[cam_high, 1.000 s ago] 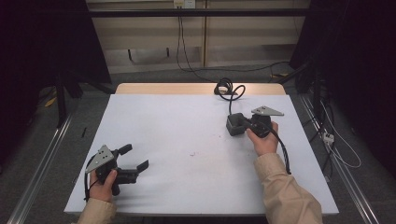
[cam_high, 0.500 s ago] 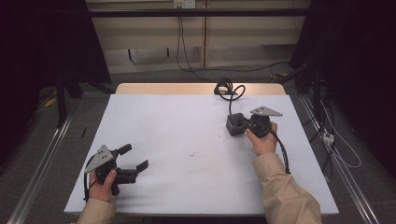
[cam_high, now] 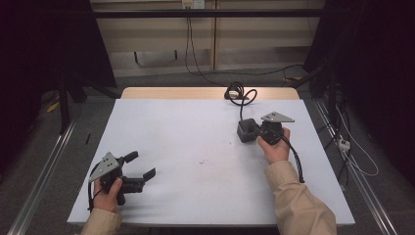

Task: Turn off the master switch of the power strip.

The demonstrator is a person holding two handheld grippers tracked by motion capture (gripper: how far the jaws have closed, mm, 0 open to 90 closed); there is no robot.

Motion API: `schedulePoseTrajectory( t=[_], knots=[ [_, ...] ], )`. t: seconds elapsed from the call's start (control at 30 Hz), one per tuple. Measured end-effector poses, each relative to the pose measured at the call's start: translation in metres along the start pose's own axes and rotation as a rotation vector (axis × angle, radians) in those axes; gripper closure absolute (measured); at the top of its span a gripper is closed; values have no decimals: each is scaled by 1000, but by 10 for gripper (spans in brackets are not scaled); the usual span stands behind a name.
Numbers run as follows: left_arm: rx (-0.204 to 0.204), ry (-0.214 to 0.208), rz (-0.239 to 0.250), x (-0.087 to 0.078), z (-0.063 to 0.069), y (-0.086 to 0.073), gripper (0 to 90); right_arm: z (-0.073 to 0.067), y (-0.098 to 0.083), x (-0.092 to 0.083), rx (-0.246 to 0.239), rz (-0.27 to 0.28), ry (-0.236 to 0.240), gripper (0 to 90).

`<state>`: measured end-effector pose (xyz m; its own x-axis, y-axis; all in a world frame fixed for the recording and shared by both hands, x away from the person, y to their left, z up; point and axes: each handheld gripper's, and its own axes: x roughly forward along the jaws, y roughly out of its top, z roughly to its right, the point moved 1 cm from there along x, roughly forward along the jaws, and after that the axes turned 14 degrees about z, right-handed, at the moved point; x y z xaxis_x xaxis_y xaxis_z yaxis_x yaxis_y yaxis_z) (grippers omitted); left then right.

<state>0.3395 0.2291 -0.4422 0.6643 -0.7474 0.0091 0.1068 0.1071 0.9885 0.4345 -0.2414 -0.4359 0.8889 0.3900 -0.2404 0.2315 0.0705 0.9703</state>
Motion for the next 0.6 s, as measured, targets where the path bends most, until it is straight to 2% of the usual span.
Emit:
schedulePoseTrajectory(
  t=[0.2, 0.47, 0.6],
  knots=[
    [1, 0, 1, 0, 0, 0, 35, 1, 0, 0, -12, 2, 4, 900],
    [1, -2, 1, 0, 0, 0, 35, 4, -1, 1, 18, 8, -4, 900],
    [3, -1, 0, -1, 0, 0, 35, 3, -1, 1, 1, 8, -7, 900]
  ],
)
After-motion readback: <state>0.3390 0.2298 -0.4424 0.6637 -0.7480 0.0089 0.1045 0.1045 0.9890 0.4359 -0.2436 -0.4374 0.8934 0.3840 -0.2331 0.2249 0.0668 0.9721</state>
